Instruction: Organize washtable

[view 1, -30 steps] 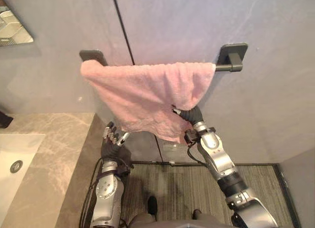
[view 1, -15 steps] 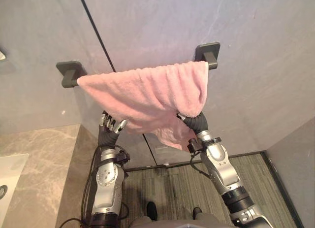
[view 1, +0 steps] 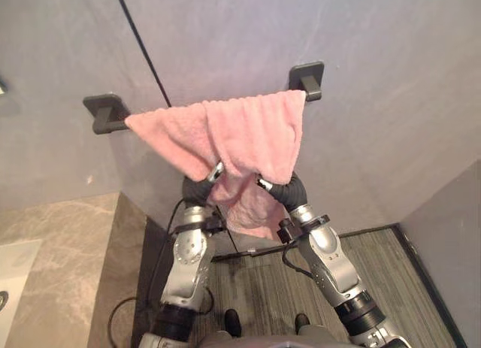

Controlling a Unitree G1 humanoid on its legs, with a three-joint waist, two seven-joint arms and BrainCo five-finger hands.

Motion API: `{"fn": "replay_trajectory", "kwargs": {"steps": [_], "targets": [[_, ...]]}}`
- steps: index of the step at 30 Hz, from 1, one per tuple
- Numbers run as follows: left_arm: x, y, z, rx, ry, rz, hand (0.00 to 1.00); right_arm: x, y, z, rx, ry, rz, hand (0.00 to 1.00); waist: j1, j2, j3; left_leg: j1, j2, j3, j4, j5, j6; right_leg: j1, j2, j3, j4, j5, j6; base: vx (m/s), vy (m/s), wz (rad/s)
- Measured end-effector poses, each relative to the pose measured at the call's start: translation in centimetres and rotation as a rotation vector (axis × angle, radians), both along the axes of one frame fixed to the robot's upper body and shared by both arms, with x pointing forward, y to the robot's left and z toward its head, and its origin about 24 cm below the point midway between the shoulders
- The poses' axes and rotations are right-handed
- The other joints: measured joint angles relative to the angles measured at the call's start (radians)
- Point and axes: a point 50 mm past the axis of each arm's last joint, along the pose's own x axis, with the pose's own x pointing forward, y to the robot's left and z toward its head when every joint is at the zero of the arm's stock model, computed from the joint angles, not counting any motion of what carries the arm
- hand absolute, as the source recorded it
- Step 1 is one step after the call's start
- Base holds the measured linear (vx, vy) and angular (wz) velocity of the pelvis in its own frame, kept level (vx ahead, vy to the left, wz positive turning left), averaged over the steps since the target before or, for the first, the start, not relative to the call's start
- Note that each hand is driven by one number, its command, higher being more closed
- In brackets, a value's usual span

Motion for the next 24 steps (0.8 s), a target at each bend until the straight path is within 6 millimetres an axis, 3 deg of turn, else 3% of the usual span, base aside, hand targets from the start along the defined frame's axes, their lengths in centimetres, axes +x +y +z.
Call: {"fn": "replay_trajectory", "kwargs": {"steps": [6, 12, 17, 24], "targets": [[0.0, -0.1, 0.0, -0.004, -0.002, 0.005, 1.00, -0.5, 0.2, -0.4, 0.006, 0.009, 0.009, 1.00, -0.008, 0.018, -0.013, 0.001, 0.000, -0.005, 0.004, 0.002, 0.002, 0.002, 0.000, -0.007, 0.000, 0.000, 0.000, 0.03, -0.011, 0.01], [-0.2, 1.3, -0.4, -0.010, 0.009, 0.064, 1.00, -0.5, -0.6, -0.8, 0.010, 0.028, -0.032, 1.00, -0.012, 0.024, -0.018, 0.005, 0.000, -0.027, 0.003, 0.003, 0.001, 0.020, 0.000, -0.025, -0.005, -0.001, -0.001, -0.01, -0.005, 0.09], [-0.9, 2.2, -1.4, 0.028, 0.038, 0.088, 1.00, -0.6, -1.2, -1.5, -0.020, 0.041, -0.078, 1.00, -0.004, 0.028, -0.027, 0.006, -0.001, -0.047, -0.003, 0.003, 0.001, 0.035, -0.001, -0.038, -0.019, -0.001, -0.002, -0.01, -0.002, 0.10], [-0.5, 2.0, -2.1, 0.067, 0.062, 0.079, 1.00, 0.4, -2.1, -2.7, -0.052, 0.085, -0.168, 1.00, 0.009, 0.032, -0.033, 0.011, -0.002, -0.073, -0.002, 0.004, 0.001, 0.056, -0.004, -0.063, -0.022, -0.006, -0.003, 0.01, -0.008, 0.11]]}}
